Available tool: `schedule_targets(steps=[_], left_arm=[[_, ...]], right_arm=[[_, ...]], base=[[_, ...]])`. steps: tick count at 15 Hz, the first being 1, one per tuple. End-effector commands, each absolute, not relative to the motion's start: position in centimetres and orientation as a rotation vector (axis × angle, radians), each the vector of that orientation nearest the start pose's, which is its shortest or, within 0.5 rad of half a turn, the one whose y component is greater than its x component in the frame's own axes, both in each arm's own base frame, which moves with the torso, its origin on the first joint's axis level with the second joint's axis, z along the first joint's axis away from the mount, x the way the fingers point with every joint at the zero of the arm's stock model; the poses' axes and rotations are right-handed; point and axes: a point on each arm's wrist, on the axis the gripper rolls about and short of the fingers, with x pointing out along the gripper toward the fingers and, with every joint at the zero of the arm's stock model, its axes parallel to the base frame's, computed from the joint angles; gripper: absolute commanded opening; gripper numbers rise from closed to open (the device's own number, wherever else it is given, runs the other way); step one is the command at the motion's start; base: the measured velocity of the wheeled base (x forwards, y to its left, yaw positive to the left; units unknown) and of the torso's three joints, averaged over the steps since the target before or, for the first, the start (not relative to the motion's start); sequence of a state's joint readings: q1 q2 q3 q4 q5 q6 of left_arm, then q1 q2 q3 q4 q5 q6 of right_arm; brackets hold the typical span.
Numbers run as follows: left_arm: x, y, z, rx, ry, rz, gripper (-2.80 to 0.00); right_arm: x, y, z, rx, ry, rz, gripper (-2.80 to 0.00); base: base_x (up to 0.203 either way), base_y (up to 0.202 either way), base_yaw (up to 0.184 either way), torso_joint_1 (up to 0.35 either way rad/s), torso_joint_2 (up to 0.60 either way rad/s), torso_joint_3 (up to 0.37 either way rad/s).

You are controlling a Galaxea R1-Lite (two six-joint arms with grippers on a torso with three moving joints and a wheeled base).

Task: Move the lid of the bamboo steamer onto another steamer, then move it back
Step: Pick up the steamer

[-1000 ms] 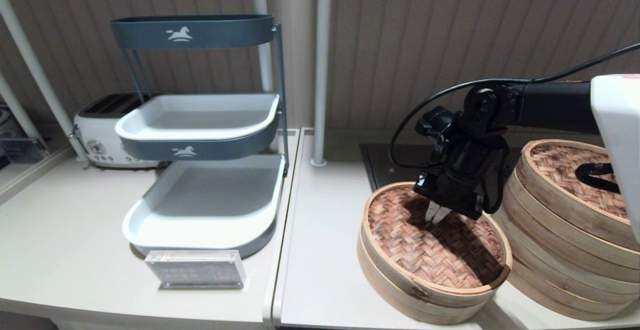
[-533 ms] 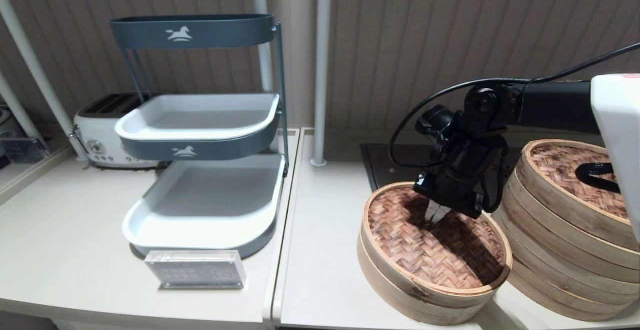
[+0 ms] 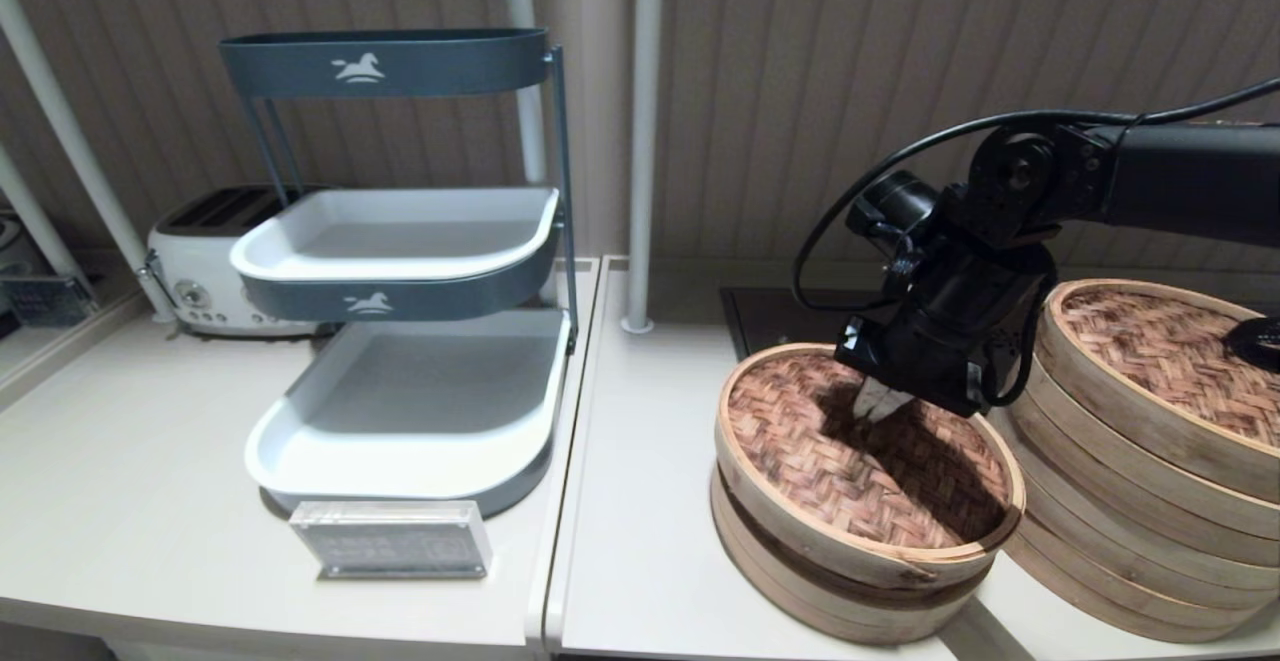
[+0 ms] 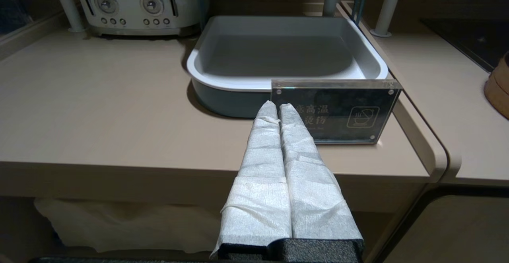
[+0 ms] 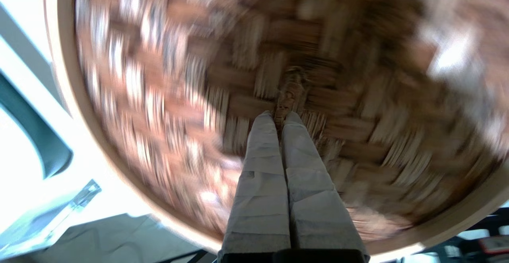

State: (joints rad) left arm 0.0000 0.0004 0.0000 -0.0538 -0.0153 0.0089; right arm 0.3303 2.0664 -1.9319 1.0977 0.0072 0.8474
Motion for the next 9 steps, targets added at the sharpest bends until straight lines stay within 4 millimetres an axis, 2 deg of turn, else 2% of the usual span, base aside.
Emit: schedule_targets(steps=[1, 5, 9], left_arm=[[-2.1, 0.0, 7.3, 0.009, -0.028, -0.015, -2.80], [-2.1, 0.0, 7.3, 0.009, -0.026, -0.015, -2.80], [-2.1, 0.0, 7.3, 0.009, -0.027, -0.015, -2.80]], right_arm=[[33.7, 12.0, 22.2, 0.502, 1.232, -0.246, -2.80], [33.0, 12.7, 22.7, 0.365, 1.170, -0.255, -2.80], [32.2, 12.4, 24.1, 0.338, 1.122, -0.237, -2.80]], base=[[0.000, 0.000, 0.000, 0.000, 0.00, 0.000], [0.000, 0.000, 0.000, 0.000, 0.00, 0.000], [0.000, 0.000, 0.000, 0.000, 0.00, 0.000]])
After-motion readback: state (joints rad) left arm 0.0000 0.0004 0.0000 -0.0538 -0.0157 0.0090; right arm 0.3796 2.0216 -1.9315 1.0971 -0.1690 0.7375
